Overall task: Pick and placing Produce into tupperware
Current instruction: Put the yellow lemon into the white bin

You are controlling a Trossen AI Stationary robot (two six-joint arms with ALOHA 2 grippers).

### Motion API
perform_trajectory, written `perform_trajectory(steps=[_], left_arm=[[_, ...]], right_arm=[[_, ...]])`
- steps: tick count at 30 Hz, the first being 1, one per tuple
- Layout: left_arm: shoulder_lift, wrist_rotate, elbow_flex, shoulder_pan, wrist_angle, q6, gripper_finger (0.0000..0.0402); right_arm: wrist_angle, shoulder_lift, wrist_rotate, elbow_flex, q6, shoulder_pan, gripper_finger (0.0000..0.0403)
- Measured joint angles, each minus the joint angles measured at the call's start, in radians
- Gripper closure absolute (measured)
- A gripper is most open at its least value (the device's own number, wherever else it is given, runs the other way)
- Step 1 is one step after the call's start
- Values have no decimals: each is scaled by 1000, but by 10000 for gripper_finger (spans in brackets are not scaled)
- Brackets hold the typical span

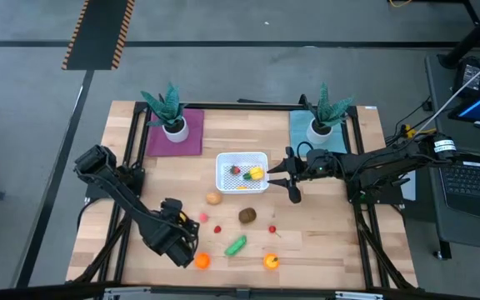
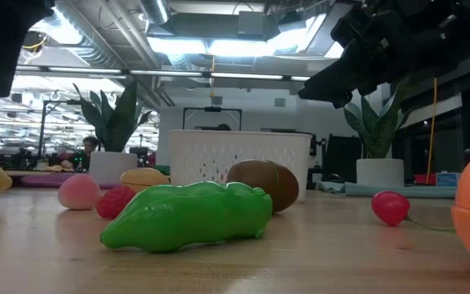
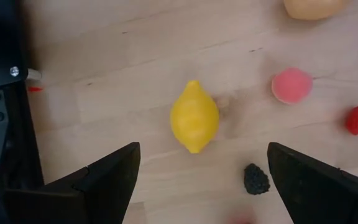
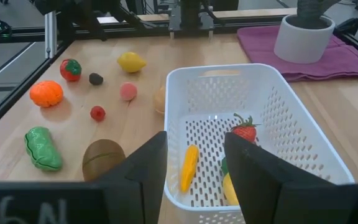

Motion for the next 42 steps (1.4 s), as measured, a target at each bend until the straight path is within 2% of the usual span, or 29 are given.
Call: perform_trajectory(steps=[12,35,42], left_arm=[[5,-3,-7,27,4,26,62],[8,49,-244,59,304,34,62],[8,49,-287,82,337,51,62]], right_arm=[[-3,0,0,0,0,0,240],[-13,0,0,0,0,0,240],[-13,0,0,0,1,0,240]])
